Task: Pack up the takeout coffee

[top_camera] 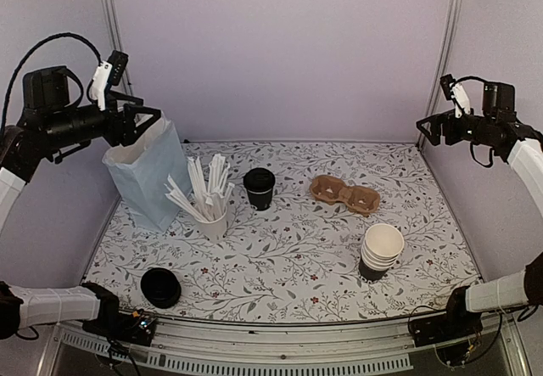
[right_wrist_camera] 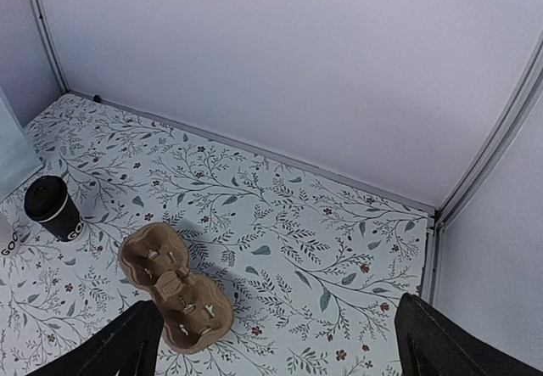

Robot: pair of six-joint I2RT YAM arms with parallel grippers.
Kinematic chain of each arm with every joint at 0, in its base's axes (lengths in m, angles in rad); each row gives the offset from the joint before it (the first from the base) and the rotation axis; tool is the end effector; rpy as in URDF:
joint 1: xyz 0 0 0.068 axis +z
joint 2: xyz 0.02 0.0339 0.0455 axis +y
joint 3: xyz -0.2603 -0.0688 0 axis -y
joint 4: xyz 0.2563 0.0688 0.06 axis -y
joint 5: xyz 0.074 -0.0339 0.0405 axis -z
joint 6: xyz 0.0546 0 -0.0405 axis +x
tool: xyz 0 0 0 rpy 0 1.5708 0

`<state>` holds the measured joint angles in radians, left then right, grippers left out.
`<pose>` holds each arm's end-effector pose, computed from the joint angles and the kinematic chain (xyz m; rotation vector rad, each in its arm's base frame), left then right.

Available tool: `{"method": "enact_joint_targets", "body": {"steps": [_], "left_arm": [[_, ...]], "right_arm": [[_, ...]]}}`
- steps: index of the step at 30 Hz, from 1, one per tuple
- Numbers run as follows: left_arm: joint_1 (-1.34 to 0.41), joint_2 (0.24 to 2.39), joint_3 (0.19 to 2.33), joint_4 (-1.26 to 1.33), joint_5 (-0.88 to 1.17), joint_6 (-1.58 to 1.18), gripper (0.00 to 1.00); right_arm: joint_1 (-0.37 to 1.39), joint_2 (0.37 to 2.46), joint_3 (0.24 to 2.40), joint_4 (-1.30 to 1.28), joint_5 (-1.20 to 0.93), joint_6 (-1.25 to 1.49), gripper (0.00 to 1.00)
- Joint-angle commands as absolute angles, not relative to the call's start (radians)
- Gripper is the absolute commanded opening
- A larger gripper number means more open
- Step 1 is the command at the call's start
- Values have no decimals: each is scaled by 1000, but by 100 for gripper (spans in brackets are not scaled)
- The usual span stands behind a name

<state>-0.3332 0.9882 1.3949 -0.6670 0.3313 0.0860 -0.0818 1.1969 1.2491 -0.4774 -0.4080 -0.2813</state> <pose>0.1925 -0.0854 0.4550 0.6100 1.7389 -0.4764 0.2916 -0.0022 0.3779 -0.4521 1.9102 0.1693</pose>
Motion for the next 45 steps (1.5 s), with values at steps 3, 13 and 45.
{"method": "enact_joint_targets", "body": {"steps": [3,13,45], "left_arm": [[-373,1074,1393,-637,417,55,70],[-657,1264,1535,-609,348,59,68],[-670,1171,1416,-648,184,73,72]], "right_arm": [[-87,1211,1350,-669,-676,-444,99],[123,1250,1362,-991,-602,-736,98],[414,1396,1372,-1189,-418,-777,72]]}}
